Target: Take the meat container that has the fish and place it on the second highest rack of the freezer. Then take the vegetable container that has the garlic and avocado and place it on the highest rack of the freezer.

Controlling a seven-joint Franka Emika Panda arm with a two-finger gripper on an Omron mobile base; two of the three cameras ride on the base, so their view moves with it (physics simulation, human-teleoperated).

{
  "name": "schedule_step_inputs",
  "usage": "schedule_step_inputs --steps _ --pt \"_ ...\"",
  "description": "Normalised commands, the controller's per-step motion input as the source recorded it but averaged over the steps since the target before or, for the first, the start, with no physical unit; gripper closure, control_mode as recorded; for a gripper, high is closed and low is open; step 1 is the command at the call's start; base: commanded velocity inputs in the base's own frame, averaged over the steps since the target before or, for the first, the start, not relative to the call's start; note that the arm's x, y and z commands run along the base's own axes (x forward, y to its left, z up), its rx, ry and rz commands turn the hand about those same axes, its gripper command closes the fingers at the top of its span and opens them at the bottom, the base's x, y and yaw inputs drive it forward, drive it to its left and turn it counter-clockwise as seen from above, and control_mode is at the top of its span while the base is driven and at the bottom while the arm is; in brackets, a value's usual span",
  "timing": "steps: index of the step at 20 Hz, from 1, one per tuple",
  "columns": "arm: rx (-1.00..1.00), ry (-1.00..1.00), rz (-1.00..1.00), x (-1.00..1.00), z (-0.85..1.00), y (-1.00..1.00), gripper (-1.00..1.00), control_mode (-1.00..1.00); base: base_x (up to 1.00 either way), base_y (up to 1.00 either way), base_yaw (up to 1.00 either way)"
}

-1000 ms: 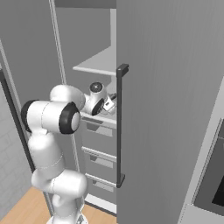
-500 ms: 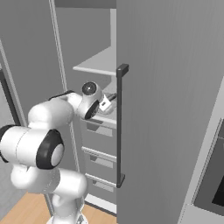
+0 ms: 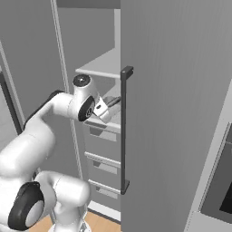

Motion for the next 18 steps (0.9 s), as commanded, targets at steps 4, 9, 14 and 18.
schedule_step_inputs --steps 4,9,14,18 --pt "0.01 0.10 0.05 -1.00 0.01 0.00 -1.00 -1.00 0.00 0.00 0.00" --pt "0.06 0.01 0.07 -1.00 -0.12 -0.05 -1.00 -1.00 0.00 0.00 0.00" --pt "0.08 0.01 0.05 -0.98 -0.17 -0.01 -1.00 -1.00 0.00 0.00 0.00" --pt "0.04 0.02 0.05 -0.99 -0.27 0.00 -1.00 -1.00 0.00 0.00 0.00"
